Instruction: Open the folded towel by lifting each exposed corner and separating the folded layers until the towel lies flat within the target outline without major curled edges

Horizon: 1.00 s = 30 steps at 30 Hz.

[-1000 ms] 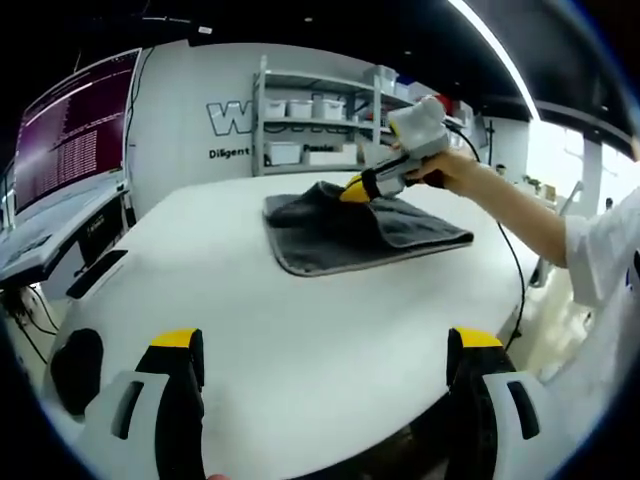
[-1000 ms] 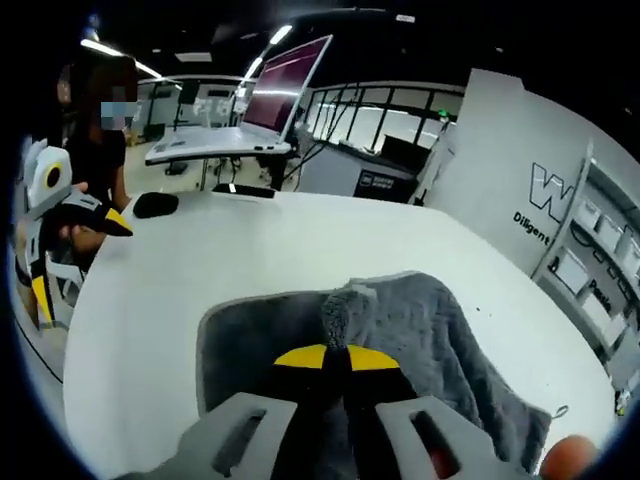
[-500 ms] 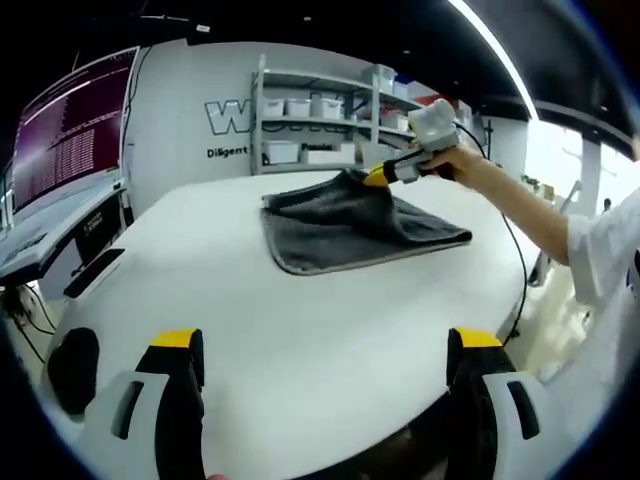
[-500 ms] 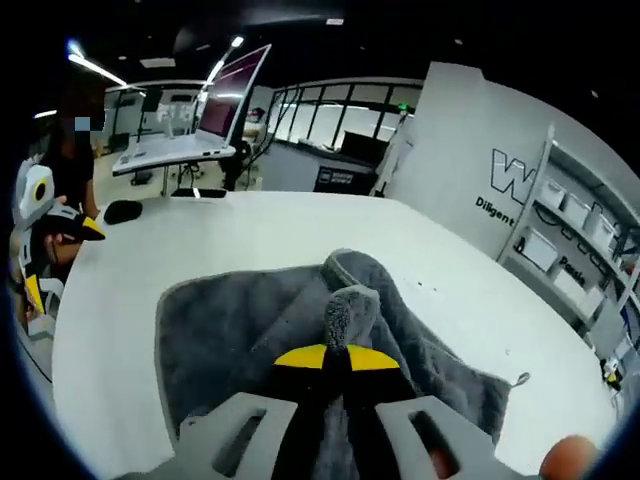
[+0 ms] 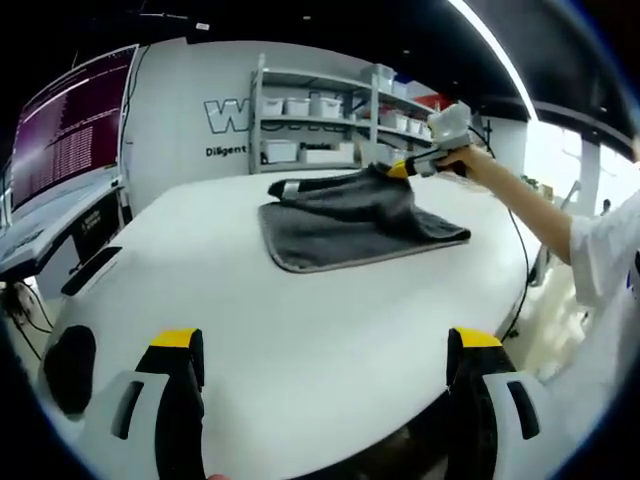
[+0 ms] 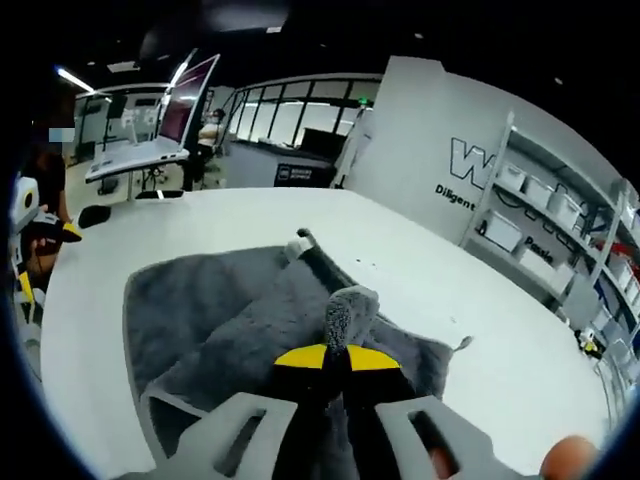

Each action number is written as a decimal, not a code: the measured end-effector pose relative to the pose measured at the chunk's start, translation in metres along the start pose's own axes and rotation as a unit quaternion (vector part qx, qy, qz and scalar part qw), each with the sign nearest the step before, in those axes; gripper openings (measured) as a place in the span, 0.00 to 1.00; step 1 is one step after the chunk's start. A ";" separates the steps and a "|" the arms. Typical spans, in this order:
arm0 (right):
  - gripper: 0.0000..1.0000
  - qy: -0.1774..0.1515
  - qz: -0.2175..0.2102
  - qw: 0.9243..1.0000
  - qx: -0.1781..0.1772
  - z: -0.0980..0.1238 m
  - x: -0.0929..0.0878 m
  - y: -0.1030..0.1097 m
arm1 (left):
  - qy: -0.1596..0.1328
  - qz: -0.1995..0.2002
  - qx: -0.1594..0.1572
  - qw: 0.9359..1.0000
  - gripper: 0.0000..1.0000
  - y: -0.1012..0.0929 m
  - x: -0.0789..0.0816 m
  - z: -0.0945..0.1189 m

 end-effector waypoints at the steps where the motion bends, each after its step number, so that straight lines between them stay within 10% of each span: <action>1: 0.00 0.002 -0.001 1.000 -0.005 0.002 -0.003 -0.004 | 0.000 0.000 -0.001 1.000 0.99 0.000 0.000 0.000; 30: 0.00 0.017 -0.072 0.990 -0.120 0.071 -0.061 -0.095 | 0.000 0.004 0.000 1.000 0.99 0.002 -0.002 0.001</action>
Point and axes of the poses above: the point that each gripper's makers call its tool centre point, and the gripper's own axes: z roughly backward along the fingers, y roughly to its left, x roughly out of its top, the point moved 2 cm from there along z, roughly backward along the fingers, and after that the axes turned 3 degrees about -y, right-handed, at the moved point
